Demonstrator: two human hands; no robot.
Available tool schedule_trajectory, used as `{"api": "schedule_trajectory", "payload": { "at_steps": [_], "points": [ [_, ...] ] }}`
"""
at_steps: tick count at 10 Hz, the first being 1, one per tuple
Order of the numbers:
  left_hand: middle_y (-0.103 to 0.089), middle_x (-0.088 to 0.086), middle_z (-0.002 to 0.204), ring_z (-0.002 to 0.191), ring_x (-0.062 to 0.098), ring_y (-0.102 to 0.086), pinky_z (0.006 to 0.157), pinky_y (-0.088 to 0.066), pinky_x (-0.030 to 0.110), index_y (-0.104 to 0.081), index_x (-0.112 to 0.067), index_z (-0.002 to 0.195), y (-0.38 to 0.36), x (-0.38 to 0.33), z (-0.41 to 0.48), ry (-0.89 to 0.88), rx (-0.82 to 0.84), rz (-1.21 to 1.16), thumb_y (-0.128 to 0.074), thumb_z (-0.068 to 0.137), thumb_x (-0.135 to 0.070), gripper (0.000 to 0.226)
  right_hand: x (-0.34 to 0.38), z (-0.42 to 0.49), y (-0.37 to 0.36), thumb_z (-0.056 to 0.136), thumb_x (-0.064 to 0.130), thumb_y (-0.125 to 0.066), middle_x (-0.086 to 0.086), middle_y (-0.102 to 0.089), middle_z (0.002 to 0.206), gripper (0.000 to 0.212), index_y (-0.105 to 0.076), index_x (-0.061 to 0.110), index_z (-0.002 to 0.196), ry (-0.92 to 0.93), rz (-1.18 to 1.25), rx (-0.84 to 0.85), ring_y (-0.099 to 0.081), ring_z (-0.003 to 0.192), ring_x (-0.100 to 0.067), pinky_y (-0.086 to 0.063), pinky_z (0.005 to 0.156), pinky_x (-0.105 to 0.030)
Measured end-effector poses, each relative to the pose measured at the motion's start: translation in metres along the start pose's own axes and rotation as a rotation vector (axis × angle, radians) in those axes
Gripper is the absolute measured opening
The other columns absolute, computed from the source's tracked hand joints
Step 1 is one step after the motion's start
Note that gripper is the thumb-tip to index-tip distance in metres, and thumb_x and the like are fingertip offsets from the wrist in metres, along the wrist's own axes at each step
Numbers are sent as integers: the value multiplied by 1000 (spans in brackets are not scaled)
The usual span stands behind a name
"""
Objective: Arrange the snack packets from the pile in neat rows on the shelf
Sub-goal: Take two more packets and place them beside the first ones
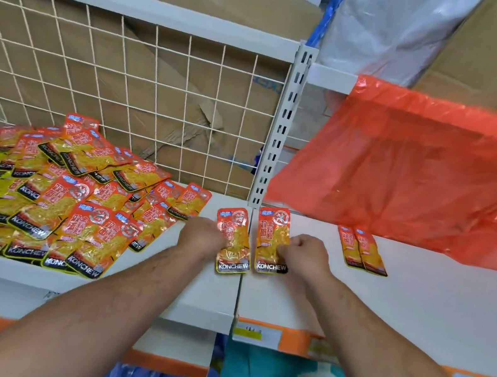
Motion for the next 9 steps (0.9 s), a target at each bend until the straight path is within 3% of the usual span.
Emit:
{"api": "schedule_trajectory", "payload": {
  "at_steps": [2, 3, 4, 5, 6, 7, 8, 9],
  "points": [
    [-70, 20, 100, 90, 32, -69, 81, -59, 39, -69, 1, 98, -45, -36, -13, 48, 42, -250, -73, 77, -7, 22, -35, 8, 39, 81, 7, -68, -8, -45, 60, 43, -38, 19, 52, -19, 105, 40, -40, 52, -21, -30, 56, -31],
    [-72, 18, 96, 92, 34, -69, 81, -59, 43, -70, -4, 91, -70, -54, -18, 43, 68, -277, -77, 68, -10, 25, -52, 15, 57, 82, 7, -68, -11, -45, 63, 42, -38, 18, 54, -12, 124, 43, -41, 54, -21, -30, 56, -31],
    [-72, 17, 91, 91, 36, -70, 81, -59, 48, -66, -12, 71, -107, -83, -20, -7, 66, -278, -72, 53, -21, 21, -77, 31, 86, 79, 7, -68, -10, -50, 59, 43, -40, 19, 50, -1, 137, 53, -44, 54, -20, -29, 54, -30],
    [-74, 14, 84, 86, 34, -71, 80, -59, 47, -67, -7, 70, -154, -111, -22, 22, -4, -265, -79, 67, -12, 13, -111, 49, 126, 79, 7, -70, 0, -41, 53, 42, -40, 19, 53, -23, 169, 74, -38, 44, -15, -24, 48, -28],
    [-74, 9, 75, 79, 30, -72, 76, -59, 45, -69, -8, 69, -183, -141, -27, -7, -49, -262, -80, 66, -9, 12, -138, 67, 164, 81, 7, -70, 1, -46, 55, 36, -45, 19, 58, -38, 195, 88, -41, 40, -9, -25, 42, -22],
    [-73, 5, 72, 75, 25, -71, 74, -59, 40, -64, -13, 62, -223, -179, -34, 5, -84, -278, -80, 67, -7, 18, -172, 91, 209, 79, 8, -72, -2, -49, 56, 33, -49, 16, 57, -56, 204, 77, -43, 48, -16, -27, 46, -24],
    [-73, 10, 77, 80, 27, -71, 74, -58, 39, -60, -12, 60, -244, -199, -36, -4, -105, -220, -79, 71, -11, 22, -194, 102, 234, 81, 9, -71, -2, -50, 55, 32, -51, 16, 58, -76, 185, 98, -43, 46, -15, -27, 46, -24],
    [-73, 12, 90, 89, 27, -69, 80, -56, 35, -68, -9, 74, -270, -219, -33, -18, -91, -97, -80, 73, -13, 12, -212, 117, 260, 82, 10, -71, -2, -49, 52, 29, -53, 15, 59, -80, 154, 111, -42, 43, -15, -26, 43, -23]
  ]
}}
Point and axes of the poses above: each hand's wrist, its own z-axis towards the middle knuckle, its own y-axis out of the back of the hand, x = y × z, the point moved 6 cm from there along z, towards the middle knuckle
